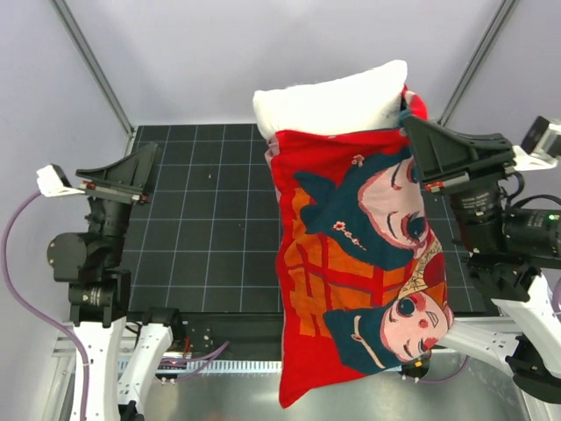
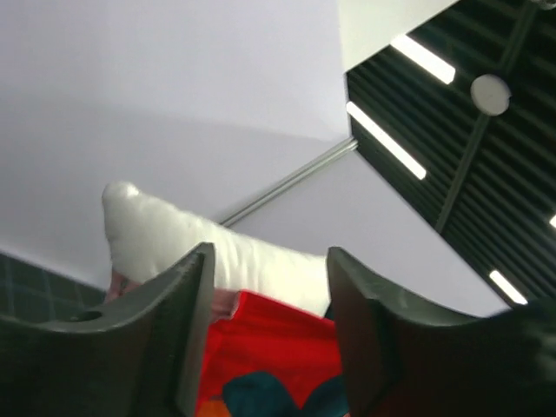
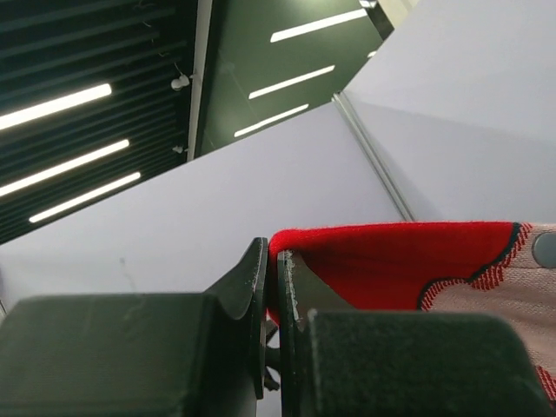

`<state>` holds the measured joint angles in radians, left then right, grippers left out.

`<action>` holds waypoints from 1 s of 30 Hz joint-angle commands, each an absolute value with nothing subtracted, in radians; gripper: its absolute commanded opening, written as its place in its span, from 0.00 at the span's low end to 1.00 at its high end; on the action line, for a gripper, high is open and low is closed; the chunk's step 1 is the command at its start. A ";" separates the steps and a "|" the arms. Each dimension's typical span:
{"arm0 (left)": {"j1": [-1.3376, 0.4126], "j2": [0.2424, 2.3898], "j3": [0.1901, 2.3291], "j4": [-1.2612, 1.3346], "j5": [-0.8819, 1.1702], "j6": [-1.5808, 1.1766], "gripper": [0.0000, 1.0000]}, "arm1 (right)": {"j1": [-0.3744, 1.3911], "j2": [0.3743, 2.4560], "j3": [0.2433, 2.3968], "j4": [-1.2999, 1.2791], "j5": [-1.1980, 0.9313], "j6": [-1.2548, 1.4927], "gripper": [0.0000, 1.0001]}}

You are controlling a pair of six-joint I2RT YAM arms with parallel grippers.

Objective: Put the pillow into the pillowcase

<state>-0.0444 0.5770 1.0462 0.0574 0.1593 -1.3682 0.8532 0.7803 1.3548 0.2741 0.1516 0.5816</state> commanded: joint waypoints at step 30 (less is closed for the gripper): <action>-0.412 1.005 1.298 -0.228 0.642 -0.376 0.97 | 0.853 1.156 1.615 0.178 -0.101 0.963 0.04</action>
